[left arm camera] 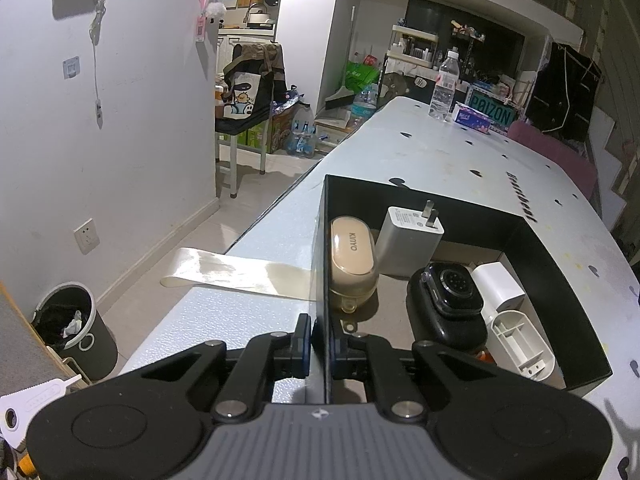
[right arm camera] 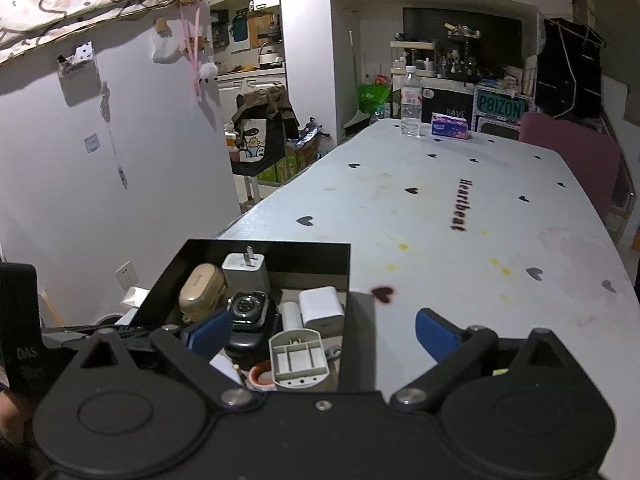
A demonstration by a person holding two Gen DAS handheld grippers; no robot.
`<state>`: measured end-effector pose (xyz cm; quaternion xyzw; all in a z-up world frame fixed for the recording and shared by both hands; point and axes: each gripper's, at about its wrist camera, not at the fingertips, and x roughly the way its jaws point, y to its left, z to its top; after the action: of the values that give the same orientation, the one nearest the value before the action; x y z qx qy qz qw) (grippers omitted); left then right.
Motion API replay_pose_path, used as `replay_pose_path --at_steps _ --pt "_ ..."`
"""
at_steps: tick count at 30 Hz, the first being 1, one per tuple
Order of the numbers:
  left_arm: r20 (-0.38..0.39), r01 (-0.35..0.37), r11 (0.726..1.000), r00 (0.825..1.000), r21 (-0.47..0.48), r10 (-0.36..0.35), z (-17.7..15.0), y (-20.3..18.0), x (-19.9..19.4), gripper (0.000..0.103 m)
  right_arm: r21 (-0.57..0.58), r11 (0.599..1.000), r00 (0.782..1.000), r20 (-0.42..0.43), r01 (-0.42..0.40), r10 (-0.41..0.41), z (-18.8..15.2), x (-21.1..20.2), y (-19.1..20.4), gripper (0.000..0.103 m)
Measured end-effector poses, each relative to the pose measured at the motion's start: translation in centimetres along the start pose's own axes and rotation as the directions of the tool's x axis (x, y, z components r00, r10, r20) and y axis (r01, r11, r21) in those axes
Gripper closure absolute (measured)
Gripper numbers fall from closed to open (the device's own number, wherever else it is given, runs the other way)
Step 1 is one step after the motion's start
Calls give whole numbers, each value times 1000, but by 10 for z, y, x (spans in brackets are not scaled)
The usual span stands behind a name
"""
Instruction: Organize rigid objects
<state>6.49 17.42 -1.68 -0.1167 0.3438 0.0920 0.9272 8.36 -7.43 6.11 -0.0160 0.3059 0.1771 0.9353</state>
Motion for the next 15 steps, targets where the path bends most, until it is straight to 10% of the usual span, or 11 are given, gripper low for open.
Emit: replay_pose_path --at_steps 11,15 --pt "54 -43 999 998 18 42 6 4 -25 85 11 1000 1000 17 -3 2 -8 -10 -11 4" --pt "80 -33 999 996 37 30 6 2 -47 51 13 1000 1000 27 -3 2 -9 -16 -14 4"
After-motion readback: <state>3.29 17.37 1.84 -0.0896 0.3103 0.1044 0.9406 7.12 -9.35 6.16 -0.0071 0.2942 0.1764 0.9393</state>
